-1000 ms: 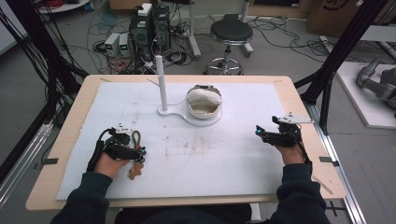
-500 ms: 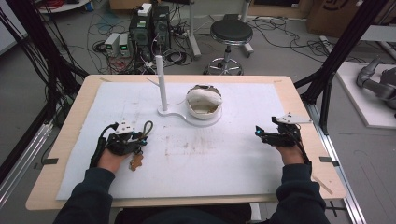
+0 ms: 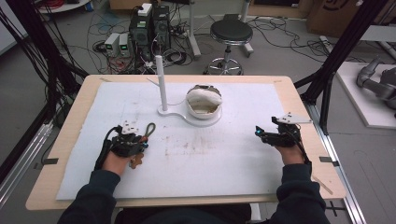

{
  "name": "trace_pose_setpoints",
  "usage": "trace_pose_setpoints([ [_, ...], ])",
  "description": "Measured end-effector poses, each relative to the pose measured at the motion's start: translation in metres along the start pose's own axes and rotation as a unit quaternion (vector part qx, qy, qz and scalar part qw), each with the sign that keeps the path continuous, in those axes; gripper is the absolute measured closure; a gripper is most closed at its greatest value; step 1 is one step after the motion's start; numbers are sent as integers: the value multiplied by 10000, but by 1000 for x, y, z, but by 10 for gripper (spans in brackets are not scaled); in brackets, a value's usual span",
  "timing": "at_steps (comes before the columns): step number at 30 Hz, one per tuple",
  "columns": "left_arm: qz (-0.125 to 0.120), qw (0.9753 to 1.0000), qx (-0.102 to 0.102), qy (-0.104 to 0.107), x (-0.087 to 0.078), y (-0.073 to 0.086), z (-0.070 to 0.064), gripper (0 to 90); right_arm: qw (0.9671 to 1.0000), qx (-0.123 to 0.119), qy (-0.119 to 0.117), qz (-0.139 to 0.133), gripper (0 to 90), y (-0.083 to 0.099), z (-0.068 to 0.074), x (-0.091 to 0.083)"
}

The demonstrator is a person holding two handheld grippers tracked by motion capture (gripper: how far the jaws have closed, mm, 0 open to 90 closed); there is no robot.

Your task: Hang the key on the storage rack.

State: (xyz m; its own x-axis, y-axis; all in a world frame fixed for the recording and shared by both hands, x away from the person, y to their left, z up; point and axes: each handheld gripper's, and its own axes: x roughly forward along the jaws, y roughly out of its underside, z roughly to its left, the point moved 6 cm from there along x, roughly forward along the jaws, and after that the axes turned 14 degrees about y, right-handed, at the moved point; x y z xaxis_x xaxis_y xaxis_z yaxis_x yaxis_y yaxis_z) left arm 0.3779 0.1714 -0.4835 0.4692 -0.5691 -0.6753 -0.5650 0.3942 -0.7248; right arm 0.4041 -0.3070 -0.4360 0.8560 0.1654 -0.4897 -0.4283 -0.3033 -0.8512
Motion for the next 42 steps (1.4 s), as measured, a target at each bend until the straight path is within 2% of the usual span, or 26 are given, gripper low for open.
trace_pose_setpoints([
  [4, -116, 9999, -41, 82, -2, -1, 2, 704, 10000, 17, -12, 11, 210, 0, 0, -1],
  [8, -482, 9987, -83, 110, -10, -9, 2, 708, 10000, 32, -2, -11, 210, 0, -1, -1],
  [10, -737, 9970, -149, 175, -16, -14, 3, 710, 10000, 33, 7, -10, 210, 0, -2, -1],
  [13, -1144, 9929, -180, 263, -26, -21, 3, 714, 10000, 36, 5, -25, 210, 0, -2, -1],
  [17, -1775, 9836, -99, 320, -44, -32, 1, 715, 10000, 55, 4, -24, 210, 0, -2, -1],
  [18, -2060, 9779, -13, 356, -53, -39, -1, 716, 10000, 59, 7, -25, 210, 0, -2, -2],
  [19, -2060, 9779, -13, 356, -53, -39, -1, 716, 10000, 55, 5, -33, 210, 0, -2, -2],
  [23, -2503, 9670, 166, 450, -69, -54, -6, 716, 10000, 85, 7, -35, 210, 0, -3, -2],
  [24, -2568, 9650, 197, 502, -72, -58, -8, 716, 10000, 85, 7, -35, 210, 0, -3, -2],
  [25, -2672, 9616, 281, 555, -76, -65, -11, 716, 9999, 97, 8, -57, 210, -1, -3, -2],
  [26, -2672, 9616, 281, 555, -76, -65, -11, 716, 9999, 97, 8, -57, 210, -1, -3, -2],
  [30, -2826, 9568, 366, 585, -82, -81, -14, 716, 9999, 119, 17, -98, 210, -2, -4, -4],
  [33, -2867, 9553, 419, 581, -83, -95, -14, 716, 9999, 130, 8, -99, 210, -2, -3, -4],
  [34, -2850, 9559, 425, 563, -83, -99, -13, 716, 9999, 130, 7, -99, 210, -2, -3, -4],
  [37, -2893, 9544, 436, 594, -82, -112, -13, 716, 9999, 120, -4, -99, 210, -2, -3, -4],
  [39, -2870, 9550, 458, 586, -81, -119, -13, 716, 9999, 111, -8, -99, 210, -2, -3, -4],
  [42, -2808, 9573, 416, 555, -76, -126, -10, 715, 9999, 122, 0, -98, 210, -2, -3, -4],
])
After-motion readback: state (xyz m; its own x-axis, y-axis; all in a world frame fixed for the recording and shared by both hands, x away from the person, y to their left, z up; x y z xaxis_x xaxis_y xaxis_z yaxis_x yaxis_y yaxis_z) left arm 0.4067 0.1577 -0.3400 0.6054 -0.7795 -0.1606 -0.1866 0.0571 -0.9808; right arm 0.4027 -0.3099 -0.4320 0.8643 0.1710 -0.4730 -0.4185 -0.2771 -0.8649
